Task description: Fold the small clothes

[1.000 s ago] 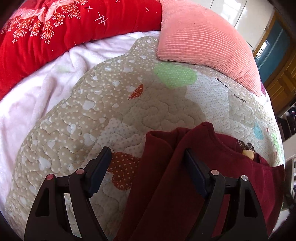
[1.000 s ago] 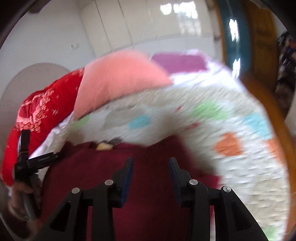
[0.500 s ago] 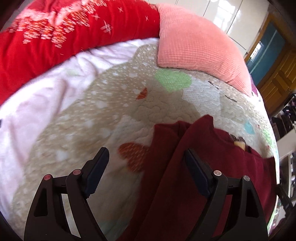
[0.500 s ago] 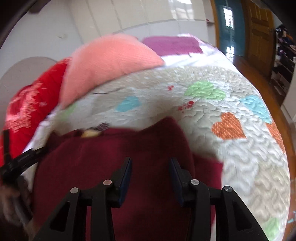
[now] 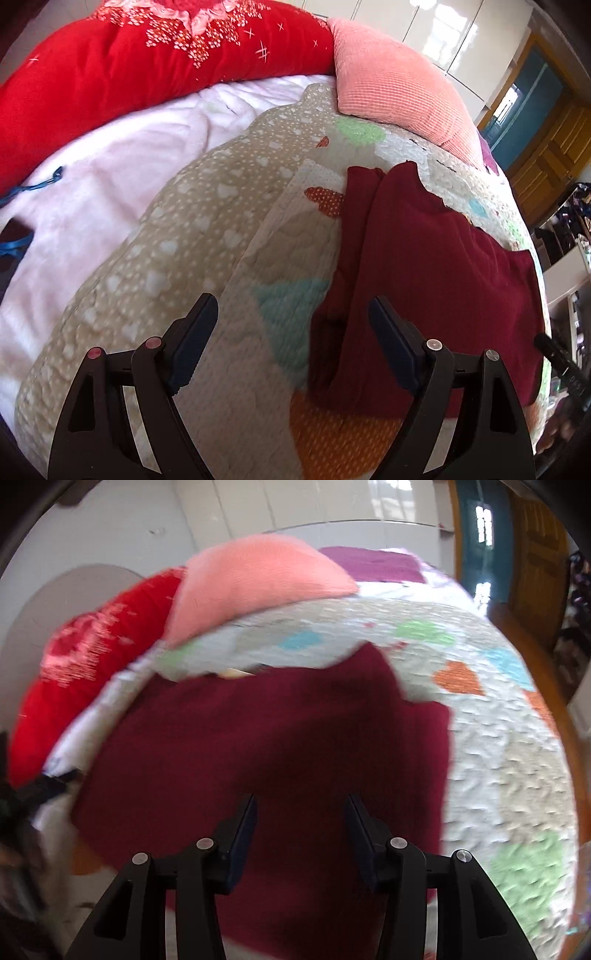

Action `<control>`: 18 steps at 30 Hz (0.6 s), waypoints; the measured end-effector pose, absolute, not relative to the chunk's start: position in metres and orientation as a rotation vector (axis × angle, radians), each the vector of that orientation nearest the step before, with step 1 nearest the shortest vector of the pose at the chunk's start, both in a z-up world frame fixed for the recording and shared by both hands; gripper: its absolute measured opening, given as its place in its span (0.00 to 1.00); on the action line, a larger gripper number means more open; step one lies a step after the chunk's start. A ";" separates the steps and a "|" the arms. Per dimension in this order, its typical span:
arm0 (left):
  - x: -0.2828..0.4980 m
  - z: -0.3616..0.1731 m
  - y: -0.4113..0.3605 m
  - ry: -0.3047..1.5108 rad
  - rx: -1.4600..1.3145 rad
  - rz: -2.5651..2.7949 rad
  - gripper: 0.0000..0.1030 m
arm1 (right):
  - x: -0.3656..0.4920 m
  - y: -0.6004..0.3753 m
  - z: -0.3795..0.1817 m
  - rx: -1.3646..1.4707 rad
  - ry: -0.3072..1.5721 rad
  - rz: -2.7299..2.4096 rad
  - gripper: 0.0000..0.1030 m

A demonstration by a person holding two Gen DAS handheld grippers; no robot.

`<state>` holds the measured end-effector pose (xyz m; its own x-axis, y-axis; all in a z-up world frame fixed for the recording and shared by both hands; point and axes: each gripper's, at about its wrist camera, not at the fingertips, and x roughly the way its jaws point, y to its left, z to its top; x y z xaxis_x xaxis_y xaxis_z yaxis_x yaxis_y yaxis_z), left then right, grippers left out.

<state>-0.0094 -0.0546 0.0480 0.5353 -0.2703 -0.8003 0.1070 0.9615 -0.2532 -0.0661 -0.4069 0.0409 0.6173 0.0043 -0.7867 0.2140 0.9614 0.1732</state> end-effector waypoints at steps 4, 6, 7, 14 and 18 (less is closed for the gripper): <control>-0.015 0.045 -0.057 0.970 -0.167 -0.229 0.82 | -0.068 -0.382 0.040 0.211 0.905 -0.112 0.47; -0.016 0.041 -0.058 0.963 -0.160 -0.229 0.82 | -0.067 -0.380 0.026 0.226 0.937 -0.137 0.47; -0.016 0.039 -0.058 0.963 -0.161 -0.231 0.82 | -0.067 -0.379 0.019 0.230 0.947 -0.157 0.47; -0.006 0.026 -0.054 0.986 -0.200 -0.270 0.82 | -0.052 -0.359 0.043 0.211 0.963 -0.143 0.48; -0.001 0.026 -0.055 0.985 -0.193 -0.291 0.82 | -0.022 -0.323 0.059 0.167 0.942 -0.069 0.48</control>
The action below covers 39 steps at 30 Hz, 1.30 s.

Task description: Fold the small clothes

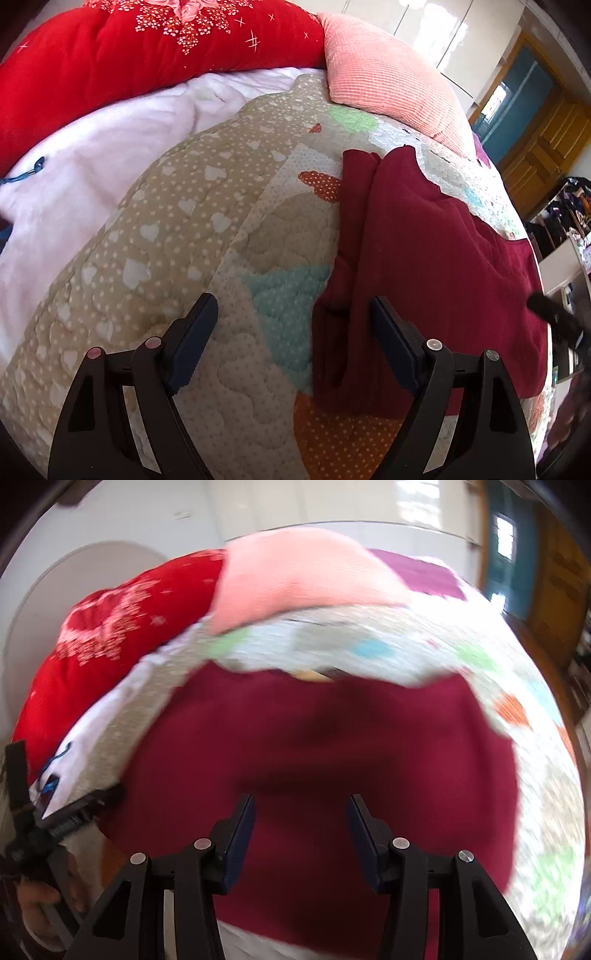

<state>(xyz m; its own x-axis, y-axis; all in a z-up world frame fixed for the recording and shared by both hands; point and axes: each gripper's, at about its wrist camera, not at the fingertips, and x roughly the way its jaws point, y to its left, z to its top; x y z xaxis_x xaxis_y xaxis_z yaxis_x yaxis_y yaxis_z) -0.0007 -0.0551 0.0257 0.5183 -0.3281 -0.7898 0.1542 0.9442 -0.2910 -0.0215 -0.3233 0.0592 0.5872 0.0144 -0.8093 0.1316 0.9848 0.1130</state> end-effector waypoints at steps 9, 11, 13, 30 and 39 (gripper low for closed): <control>0.008 0.021 -0.058 0.987 -0.186 -0.314 0.83 | 0.079 -0.249 0.040 -0.006 0.960 0.089 0.46; 0.010 0.020 -0.057 0.992 -0.193 -0.319 0.83 | 0.100 -0.241 0.034 -0.042 0.962 0.074 0.45; 0.011 0.019 -0.056 0.997 -0.202 -0.326 0.84 | 0.121 -0.236 0.025 -0.053 0.976 0.065 0.42; 0.011 0.017 -0.058 0.979 -0.184 -0.328 0.87 | 0.131 -0.253 0.017 0.134 0.986 0.073 0.41; 0.012 0.017 -0.058 0.979 -0.182 -0.331 0.89 | 0.126 -0.247 0.011 0.130 1.033 0.075 0.47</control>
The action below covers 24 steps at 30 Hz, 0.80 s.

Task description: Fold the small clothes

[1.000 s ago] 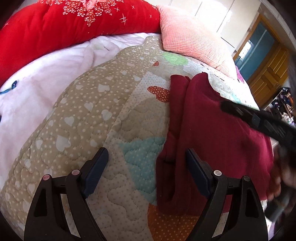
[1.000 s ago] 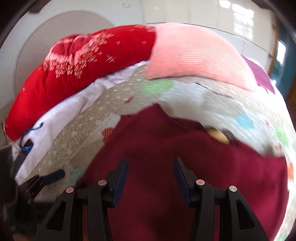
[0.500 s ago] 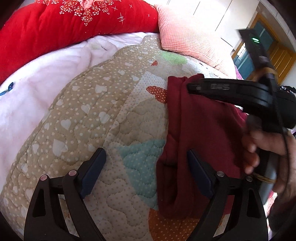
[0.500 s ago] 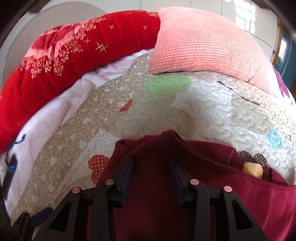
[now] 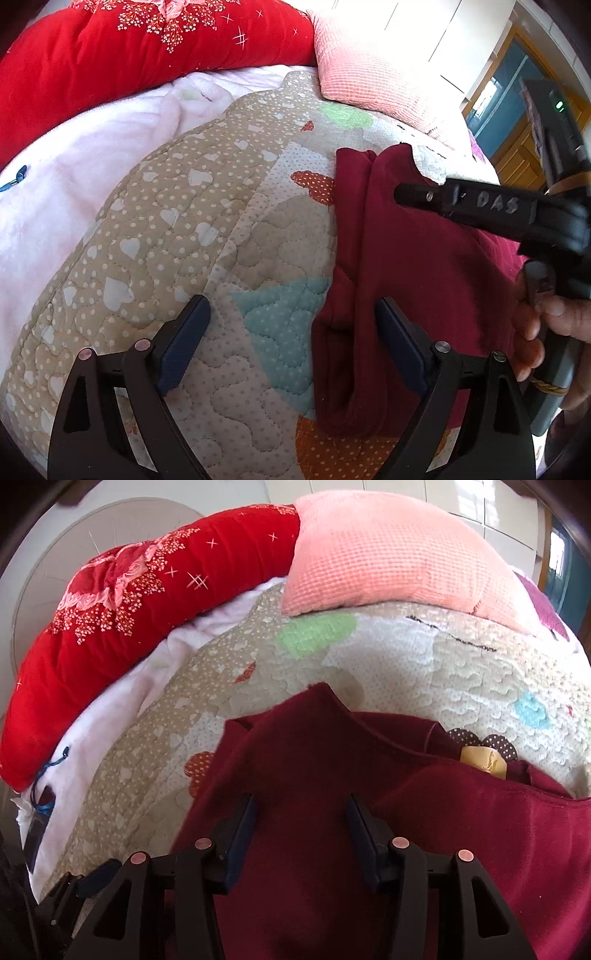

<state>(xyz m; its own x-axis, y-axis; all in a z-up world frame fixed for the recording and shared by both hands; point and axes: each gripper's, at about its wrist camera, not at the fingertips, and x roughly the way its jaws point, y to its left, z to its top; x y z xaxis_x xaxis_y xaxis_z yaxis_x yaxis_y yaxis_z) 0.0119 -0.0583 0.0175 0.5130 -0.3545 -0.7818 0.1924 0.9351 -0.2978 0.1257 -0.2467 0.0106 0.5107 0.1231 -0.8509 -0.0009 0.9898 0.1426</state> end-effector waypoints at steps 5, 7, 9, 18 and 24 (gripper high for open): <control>0.012 0.017 -0.058 0.979 -0.185 -0.333 0.89 | 0.129 -0.237 0.022 0.134 1.023 0.111 0.49; 0.012 0.017 -0.058 0.979 -0.186 -0.334 0.89 | 0.134 -0.233 0.021 0.143 1.036 0.110 0.53; 0.013 0.016 -0.058 0.978 -0.185 -0.335 0.90 | 0.140 -0.230 0.017 0.150 1.053 0.110 0.60; 0.013 0.016 -0.058 0.977 -0.187 -0.335 0.91 | 0.163 -0.208 0.003 0.060 1.119 0.099 0.76; 0.016 0.015 -0.059 0.974 -0.184 -0.333 0.92 | 0.174 -0.187 -0.014 -0.084 1.147 0.077 0.88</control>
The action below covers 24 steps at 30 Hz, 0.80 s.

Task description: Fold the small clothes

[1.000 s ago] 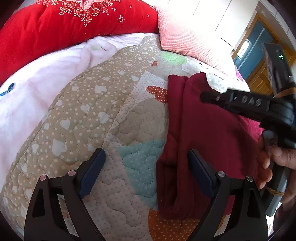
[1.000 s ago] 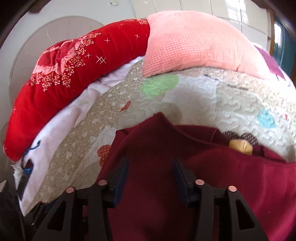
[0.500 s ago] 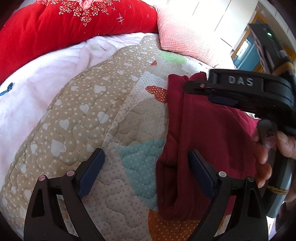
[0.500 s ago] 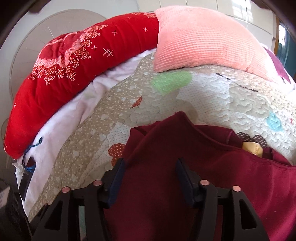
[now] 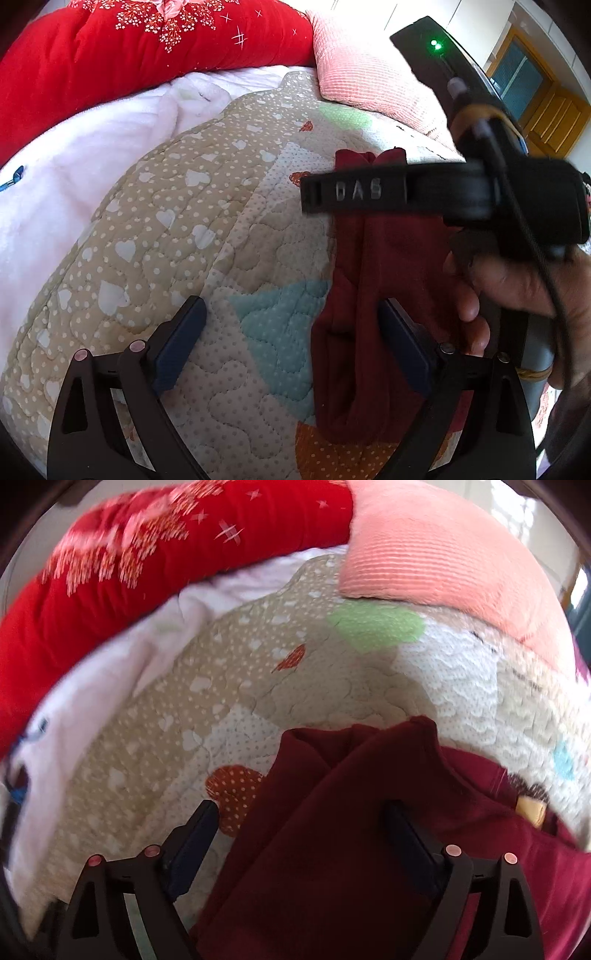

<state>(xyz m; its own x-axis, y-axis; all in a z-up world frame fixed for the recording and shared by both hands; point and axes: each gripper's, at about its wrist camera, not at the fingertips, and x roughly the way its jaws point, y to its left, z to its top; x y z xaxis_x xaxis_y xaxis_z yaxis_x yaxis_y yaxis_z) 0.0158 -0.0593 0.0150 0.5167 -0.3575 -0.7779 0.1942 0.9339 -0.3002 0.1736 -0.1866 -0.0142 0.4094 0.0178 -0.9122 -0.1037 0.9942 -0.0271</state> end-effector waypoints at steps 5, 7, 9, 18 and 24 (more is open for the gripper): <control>0.017 0.015 -0.061 0.970 -0.186 -0.332 0.93 | 0.165 -0.195 -0.007 -0.131 1.106 0.079 0.61; 0.017 0.014 -0.062 0.967 -0.185 -0.332 0.94 | 0.162 -0.202 -0.002 -0.107 1.101 0.100 0.53; 0.018 0.014 -0.063 0.966 -0.183 -0.332 0.94 | 0.159 -0.207 0.000 -0.096 1.095 0.117 0.51; 0.021 0.012 -0.065 0.965 -0.177 -0.335 0.97 | 0.158 -0.207 -0.001 -0.075 1.097 0.130 0.51; 0.026 0.012 -0.067 0.952 -0.209 -0.373 0.97 | 0.154 -0.211 0.005 -0.017 1.071 0.162 0.40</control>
<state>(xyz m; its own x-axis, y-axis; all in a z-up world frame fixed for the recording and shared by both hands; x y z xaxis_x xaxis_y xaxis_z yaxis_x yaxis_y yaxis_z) 0.0255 -0.0666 0.0122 0.5228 -0.3994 -0.7531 0.2181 0.9167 -0.3348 0.1536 -0.2110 0.0047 0.4682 0.1238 -0.8749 -0.1408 0.9879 0.0645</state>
